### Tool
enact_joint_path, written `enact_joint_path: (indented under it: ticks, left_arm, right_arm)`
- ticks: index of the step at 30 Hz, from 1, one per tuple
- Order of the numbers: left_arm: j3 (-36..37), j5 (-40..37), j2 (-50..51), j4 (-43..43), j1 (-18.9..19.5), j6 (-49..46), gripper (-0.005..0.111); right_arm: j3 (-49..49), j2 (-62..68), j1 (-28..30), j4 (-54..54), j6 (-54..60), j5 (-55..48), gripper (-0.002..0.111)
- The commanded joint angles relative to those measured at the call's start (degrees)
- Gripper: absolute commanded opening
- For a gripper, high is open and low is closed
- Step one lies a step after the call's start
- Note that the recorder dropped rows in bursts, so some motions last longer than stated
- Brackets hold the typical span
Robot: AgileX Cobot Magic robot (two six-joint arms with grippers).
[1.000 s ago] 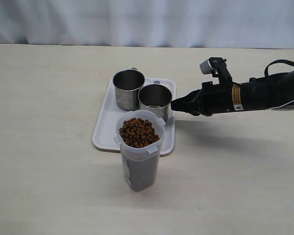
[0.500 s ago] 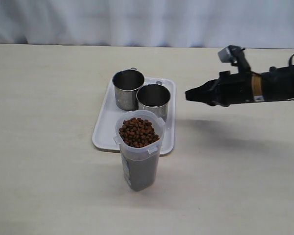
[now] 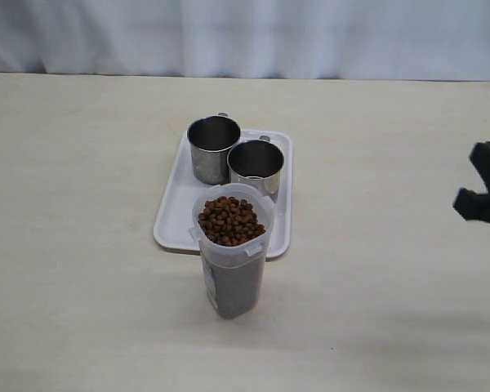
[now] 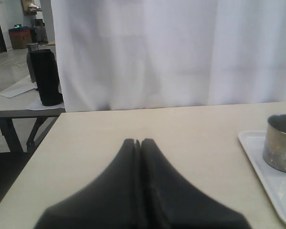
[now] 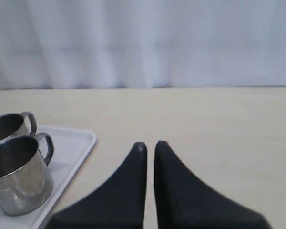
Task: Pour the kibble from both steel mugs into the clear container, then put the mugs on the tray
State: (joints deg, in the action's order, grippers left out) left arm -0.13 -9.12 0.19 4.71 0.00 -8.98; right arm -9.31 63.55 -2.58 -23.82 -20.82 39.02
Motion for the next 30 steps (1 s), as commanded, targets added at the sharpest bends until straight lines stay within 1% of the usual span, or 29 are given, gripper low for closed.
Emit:
enact_joint_path:
  ticks: [1, 2, 3, 4, 8, 12, 14, 28, 30]
  left_arm:
    - [0.1, 0.5, -0.2, -0.1, 0.1, 0.1, 0.0]
    - [0.1, 0.5, -0.2, -0.1, 0.1, 0.1, 0.0]
    - [0.1, 0.5, -0.2, -0.1, 0.1, 0.1, 0.0]
    - [0.1, 0.5, -0.2, -0.1, 0.1, 0.1, 0.0]
    - [0.1, 0.5, -0.2, -0.1, 0.1, 0.1, 0.0]
    - [0.1, 0.5, -0.2, -0.1, 0.1, 0.1, 0.0]
    - [0.1, 0.5, -0.2, -0.1, 0.1, 0.1, 0.0]
    - [0.1, 0.5, -0.2, -0.1, 0.1, 0.1, 0.0]
    - [0.1, 0.5, -0.2, -0.1, 0.1, 0.1, 0.0]
  right_arm:
    - [9.3, -16.8, -0.2, 6.2, 7.2, 3.4, 0.004]
    - [9.3, -20.5, -0.2, 6.7, 7.3, 0.5, 0.004]
    - [9.3, -24.1, -0.2, 6.8, 7.0, -6.5, 0.004]
    - [9.3, -26.7, -0.2, 7.1, 6.6, -9.7, 0.004]
    - [9.3, -35.3, -0.2, 10.1, 3.6, -17.9, 0.004]
    - [9.3, -40.2, -0.2, 10.1, -5.7, -24.1, 0.004]
    - [9.3, -42.1, -0.2, 10.1, -8.6, -24.4, 0.004]
    - [9.3, -43.4, -0.2, 10.1, -8.7, -24.3, 0.004]
    - [9.3, -45.2, -0.1, 10.1, -8.7, -24.9, 0.004]
